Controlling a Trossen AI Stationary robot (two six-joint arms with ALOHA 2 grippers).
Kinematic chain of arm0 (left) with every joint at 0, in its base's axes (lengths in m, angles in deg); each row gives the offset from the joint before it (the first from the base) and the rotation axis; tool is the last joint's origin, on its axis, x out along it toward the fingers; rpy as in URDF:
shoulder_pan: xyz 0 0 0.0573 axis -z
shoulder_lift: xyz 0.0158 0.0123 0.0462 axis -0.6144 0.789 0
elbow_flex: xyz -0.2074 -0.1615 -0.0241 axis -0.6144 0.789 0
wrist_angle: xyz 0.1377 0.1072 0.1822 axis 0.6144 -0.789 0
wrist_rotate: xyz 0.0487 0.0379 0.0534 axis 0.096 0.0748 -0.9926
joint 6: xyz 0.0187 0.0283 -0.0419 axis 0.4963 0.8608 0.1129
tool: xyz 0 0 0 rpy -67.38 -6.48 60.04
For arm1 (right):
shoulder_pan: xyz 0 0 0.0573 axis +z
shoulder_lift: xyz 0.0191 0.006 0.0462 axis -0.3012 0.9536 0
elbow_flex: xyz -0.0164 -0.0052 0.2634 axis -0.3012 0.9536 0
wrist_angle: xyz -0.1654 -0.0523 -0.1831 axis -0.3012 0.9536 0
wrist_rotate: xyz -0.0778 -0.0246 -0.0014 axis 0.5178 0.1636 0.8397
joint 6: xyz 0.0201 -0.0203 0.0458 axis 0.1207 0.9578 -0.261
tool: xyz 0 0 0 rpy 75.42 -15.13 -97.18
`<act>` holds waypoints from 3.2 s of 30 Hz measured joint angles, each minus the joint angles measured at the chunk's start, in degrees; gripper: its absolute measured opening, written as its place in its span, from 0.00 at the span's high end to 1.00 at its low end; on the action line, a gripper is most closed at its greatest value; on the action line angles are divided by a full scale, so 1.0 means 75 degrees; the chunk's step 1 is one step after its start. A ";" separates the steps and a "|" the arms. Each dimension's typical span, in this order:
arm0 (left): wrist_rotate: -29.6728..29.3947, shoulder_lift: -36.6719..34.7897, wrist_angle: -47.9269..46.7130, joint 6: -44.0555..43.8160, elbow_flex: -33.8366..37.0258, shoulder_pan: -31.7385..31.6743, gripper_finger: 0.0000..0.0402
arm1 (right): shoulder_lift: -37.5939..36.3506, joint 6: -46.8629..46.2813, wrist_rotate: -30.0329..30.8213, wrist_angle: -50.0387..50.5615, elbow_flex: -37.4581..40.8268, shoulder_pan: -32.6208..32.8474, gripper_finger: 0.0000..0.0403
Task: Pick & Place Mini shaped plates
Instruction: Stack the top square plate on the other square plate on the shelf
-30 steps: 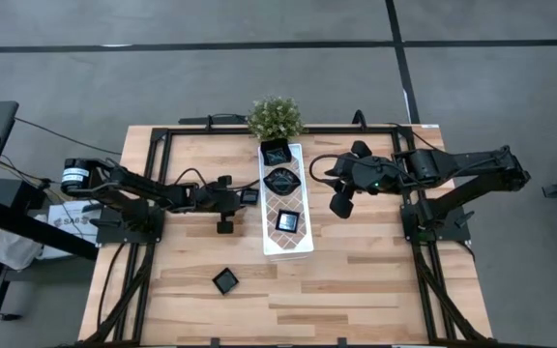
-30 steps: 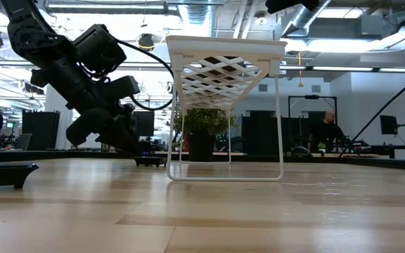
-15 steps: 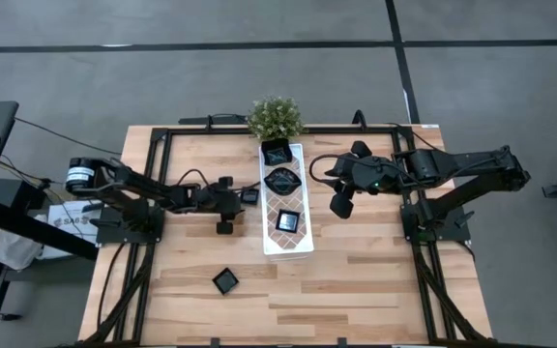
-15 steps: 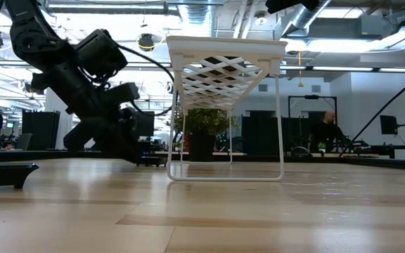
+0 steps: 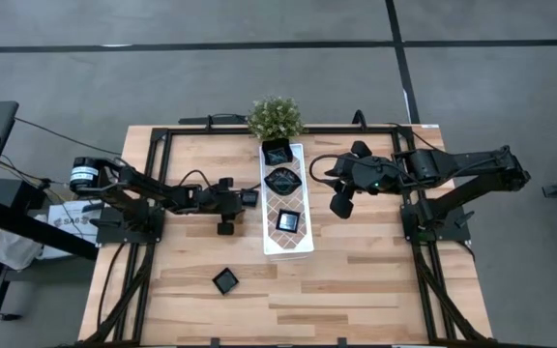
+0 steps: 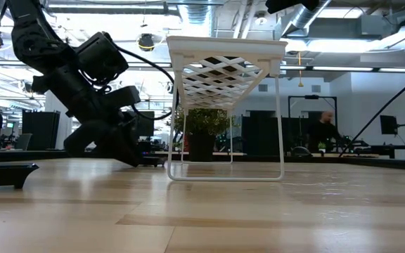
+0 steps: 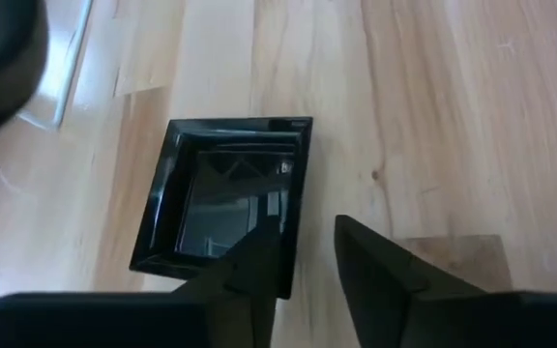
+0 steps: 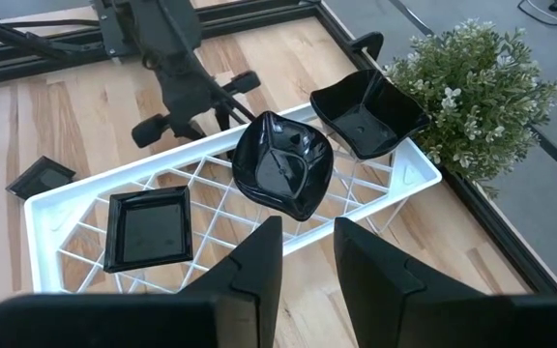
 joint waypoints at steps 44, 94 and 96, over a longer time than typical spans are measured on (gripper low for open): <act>-0.0476 -0.3539 -0.2194 -0.3362 0.0009 0.2751 0.97 | 0.0003 -0.0006 -0.0003 0.0459 0.0202 0.0056 0.77; -0.4462 0.0021 -0.2703 -0.0212 -0.5619 0.4066 0.96 | 0.0012 0.0330 0.0029 0.2176 0.0481 0.2101 0.77; -0.4254 0.0151 -0.2734 -0.0220 -0.5619 0.4058 0.95 | 0.0012 0.0333 0.0029 0.2177 0.0481 0.2101 0.77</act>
